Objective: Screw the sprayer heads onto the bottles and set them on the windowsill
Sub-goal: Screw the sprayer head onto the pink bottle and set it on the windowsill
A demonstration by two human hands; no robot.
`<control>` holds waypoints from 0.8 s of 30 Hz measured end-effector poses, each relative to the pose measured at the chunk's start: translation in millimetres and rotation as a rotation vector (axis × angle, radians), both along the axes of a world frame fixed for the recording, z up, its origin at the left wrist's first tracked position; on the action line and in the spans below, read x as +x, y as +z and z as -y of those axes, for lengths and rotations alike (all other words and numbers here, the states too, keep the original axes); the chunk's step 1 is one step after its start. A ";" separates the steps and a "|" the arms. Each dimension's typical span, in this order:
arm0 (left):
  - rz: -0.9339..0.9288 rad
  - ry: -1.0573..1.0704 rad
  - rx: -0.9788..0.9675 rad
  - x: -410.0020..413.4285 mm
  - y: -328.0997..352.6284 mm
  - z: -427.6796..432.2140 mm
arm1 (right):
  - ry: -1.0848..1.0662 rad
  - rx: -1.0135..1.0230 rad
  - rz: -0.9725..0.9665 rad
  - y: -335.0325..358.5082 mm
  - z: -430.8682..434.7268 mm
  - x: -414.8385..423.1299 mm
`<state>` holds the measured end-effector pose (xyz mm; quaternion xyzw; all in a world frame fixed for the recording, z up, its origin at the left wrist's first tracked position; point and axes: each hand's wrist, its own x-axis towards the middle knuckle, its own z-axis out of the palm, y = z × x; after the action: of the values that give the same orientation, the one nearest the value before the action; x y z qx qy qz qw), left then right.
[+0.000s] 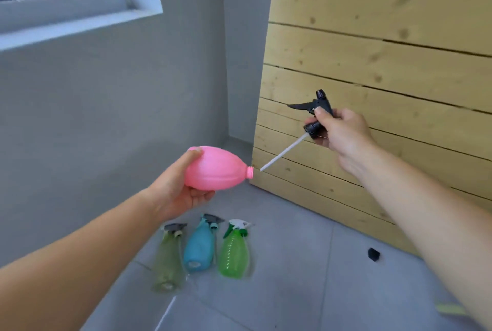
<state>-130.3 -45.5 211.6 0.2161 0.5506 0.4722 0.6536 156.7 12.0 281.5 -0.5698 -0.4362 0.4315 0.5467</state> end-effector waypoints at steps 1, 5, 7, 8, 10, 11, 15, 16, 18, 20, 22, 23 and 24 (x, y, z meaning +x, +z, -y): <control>-0.001 0.011 0.016 -5.3 12.1 5.5 | -0.003 0.029 -0.033 12.4 7.5 -5.2; 0.052 0.052 0.064 -19.4 49.8 28.3 | 0.006 0.102 -0.111 44.6 32.9 -27.2; 0.082 0.064 0.079 -23.6 61.8 40.0 | 0.023 0.119 -0.140 54.1 42.5 -39.1; 0.096 0.067 0.083 -24.5 65.7 45.0 | 0.029 0.125 -0.153 57.3 46.3 -44.6; 0.121 0.066 0.101 -27.5 74.5 55.9 | 0.044 0.139 -0.177 63.8 55.3 -58.0; 0.133 0.063 0.111 -28.6 77.5 59.9 | 0.056 0.142 -0.185 65.5 59.9 -64.5; 0.181 0.042 0.146 -31.6 87.6 74.8 | 0.128 0.131 -0.238 59.3 78.8 -87.4; 0.193 0.029 0.154 -31.9 89.4 77.9 | 0.146 0.135 -0.259 57.1 82.9 -91.9; 0.220 -0.012 0.165 -32.1 91.4 83.1 | 0.173 0.160 -0.288 53.6 89.6 -99.3; 0.247 -0.053 0.170 -30.5 92.5 87.4 | 0.194 0.187 -0.291 50.4 93.9 -103.9; 0.269 -0.069 0.171 -28.4 92.9 89.6 | 0.226 0.188 -0.289 47.4 96.0 -106.0; 0.276 -0.069 0.167 -27.7 92.7 90.0 | 0.247 0.182 -0.280 45.2 96.6 -105.9; 0.282 -0.065 0.159 -26.8 92.6 90.6 | 0.270 0.176 -0.269 42.8 97.5 -105.4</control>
<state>-157.0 -136.1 304.2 0.2165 0.4069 0.5186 0.7201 51.3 -85.5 324.3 -0.3937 -0.4675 0.5333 0.5848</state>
